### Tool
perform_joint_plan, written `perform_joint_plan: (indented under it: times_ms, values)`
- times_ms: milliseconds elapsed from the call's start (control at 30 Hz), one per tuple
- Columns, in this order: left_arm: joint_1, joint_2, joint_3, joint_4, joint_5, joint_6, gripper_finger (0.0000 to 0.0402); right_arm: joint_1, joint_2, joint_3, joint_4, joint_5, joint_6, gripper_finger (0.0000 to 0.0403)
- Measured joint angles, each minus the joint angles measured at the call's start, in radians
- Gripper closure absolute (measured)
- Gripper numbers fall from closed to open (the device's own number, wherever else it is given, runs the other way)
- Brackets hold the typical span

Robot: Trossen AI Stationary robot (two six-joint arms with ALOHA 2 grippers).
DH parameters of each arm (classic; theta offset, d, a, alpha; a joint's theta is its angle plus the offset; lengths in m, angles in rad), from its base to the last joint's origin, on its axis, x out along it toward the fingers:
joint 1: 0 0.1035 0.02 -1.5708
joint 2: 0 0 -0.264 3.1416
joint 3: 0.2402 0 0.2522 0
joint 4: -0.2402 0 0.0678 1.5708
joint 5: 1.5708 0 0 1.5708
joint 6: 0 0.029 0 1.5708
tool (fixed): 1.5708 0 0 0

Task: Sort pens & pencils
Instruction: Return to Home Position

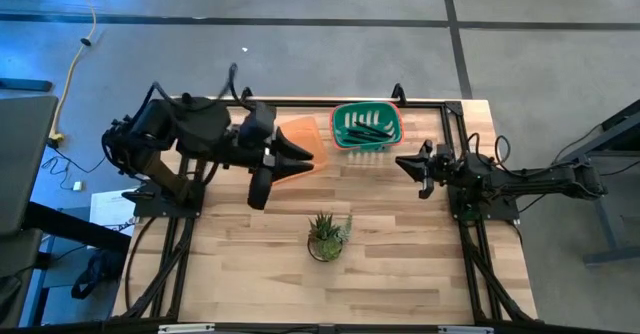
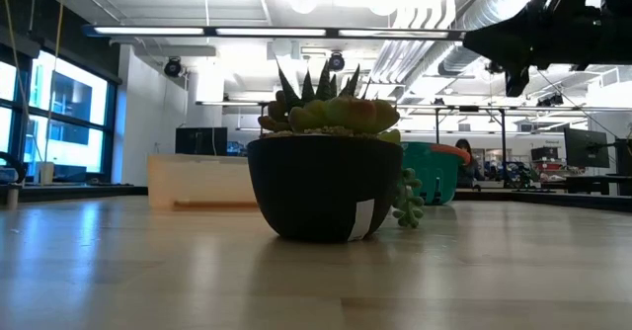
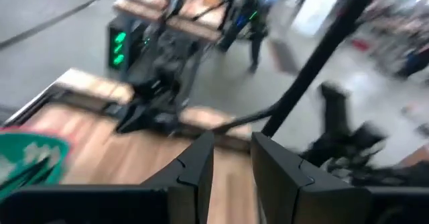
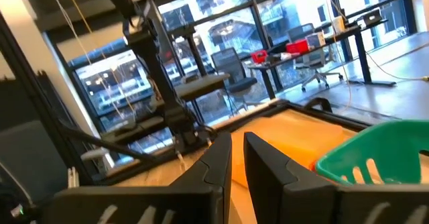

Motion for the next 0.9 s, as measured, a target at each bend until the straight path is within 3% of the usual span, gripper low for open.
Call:
perform_joint_plan:
  times_ms: [167,400,500,900]
  values:
    - [0.000,0.002,0.000,0.105,-0.001,0.022,0.0314,0.000,0.000,0.000,0.032,0.022,0.063,0.0371]
    - [0.000,0.002,0.000,0.114,-0.303,0.102,0.0314,0.000,0.000,0.000,0.030,0.028,0.156,0.0371]
    - [0.000,0.002,0.000,0.121,-0.371,0.095,0.0314,0.000,0.000,0.000,0.030,0.028,0.180,0.0371]
    - [0.000,0.002,0.000,0.131,-0.422,0.190,0.0314,0.000,0.000,0.000,0.030,0.029,0.201,0.0371]
